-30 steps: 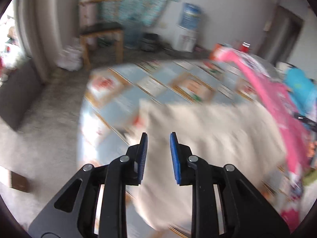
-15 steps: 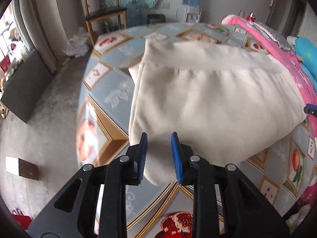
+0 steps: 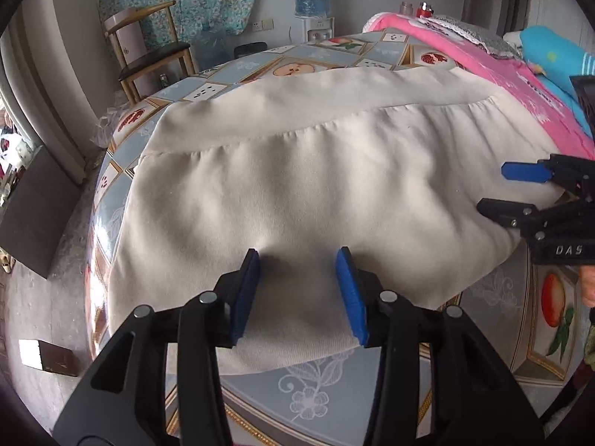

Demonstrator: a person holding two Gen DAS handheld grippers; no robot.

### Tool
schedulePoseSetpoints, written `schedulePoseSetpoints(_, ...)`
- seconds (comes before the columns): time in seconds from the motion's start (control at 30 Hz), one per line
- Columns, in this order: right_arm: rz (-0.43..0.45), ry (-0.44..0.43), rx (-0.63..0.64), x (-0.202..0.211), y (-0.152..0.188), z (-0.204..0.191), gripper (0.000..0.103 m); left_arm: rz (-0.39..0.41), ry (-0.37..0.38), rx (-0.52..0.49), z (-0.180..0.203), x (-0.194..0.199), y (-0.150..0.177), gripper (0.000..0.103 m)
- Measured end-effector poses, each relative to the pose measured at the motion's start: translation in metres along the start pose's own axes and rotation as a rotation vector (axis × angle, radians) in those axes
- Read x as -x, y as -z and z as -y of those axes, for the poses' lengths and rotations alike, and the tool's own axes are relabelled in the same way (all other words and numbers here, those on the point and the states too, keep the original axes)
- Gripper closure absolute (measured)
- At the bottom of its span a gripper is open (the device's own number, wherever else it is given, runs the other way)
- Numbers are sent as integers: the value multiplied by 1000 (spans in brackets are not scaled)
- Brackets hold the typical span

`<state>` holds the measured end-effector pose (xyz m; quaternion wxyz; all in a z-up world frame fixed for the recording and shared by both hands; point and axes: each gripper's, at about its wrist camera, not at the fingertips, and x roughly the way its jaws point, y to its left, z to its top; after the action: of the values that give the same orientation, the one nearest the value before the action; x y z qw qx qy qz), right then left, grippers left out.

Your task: Fold large clothes

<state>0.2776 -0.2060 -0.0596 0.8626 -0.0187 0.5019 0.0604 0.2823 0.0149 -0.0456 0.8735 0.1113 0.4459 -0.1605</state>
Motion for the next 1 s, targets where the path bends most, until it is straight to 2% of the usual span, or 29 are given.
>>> schedulePoseSetpoints(0.07, 0, -25, -37, 11, -8, 2, 31, 11, 33, 24, -4, 8, -8, 61)
schedulePoseSetpoints(0.13, 63, -68, -30, 23, -19, -8, 31, 70, 92, 51, -3, 20, -22, 61)
schedulePoseSetpoints(0.2, 116, -63, 11, 27, -30, -21, 31, 68, 74, 18, 9, 13, -33, 59)
schedulePoseSetpoints(0.23, 112, -60, 35, 20, -34, -28, 31, 52, 54, 3, 15, 5, -35, 58)
schedulePoseSetpoints(0.3, 61, -49, 66, -4, -32, -36, 31, -31, 30, 9, 20, -21, -30, 58)
schedulePoseSetpoints(0.33, 28, -31, 77, -15, -29, -38, 31, -30, 30, 25, 18, -26, -24, 57)
schedulePoseSetpoints(0.37, 49, -38, 86, -19, -23, -36, 29, -12, 39, 28, 17, -24, -21, 58)
schedulePoseSetpoints(0.43, 27, -66, 91, -18, -27, -33, 30, -16, 57, 26, 15, -21, -24, 58)
schedulePoseSetpoints(0.5, 44, -93, 60, -6, -42, -20, 30, 14, 84, 48, 7, -14, -36, 57)
schedulePoseSetpoints(0.57, 121, -43, 42, 8, -65, 1, 30, 52, 60, 71, -9, -11, -58, 57)
schedulePoseSetpoints(0.63, 150, 6, -17, 10, -86, 30, 30, 64, 41, 118, -30, -17, -81, 57)
schedulePoseSetpoints(0.73, 100, 83, -148, -13, -108, 85, 30, 25, -10, 224, -71, -47, -106, 57)
schedulePoseSetpoints(0.8, 42, 112, -203, -35, -110, 114, 30, -43, -46, 300, -99, -75, -109, 57)
schedulePoseSetpoints(0.83, -1, 84, -235, -50, -108, 127, 29, -67, -11, 350, -113, -86, -106, 57)
schedulePoseSetpoints(0.87, -7, 47, -252, -57, -105, 133, 28, -52, 33, 398, -123, -89, -103, 56)
schedulePoseSetpoints(0.9, -2, 48, -236, -57, -105, 132, 28, -40, 47, 420, -129, -88, -101, 57)
schedulePoseSetpoints(1.0, -1, 73, -193, -39, -108, 124, 28, -38, 40, 435, -132, -75, -99, 57)
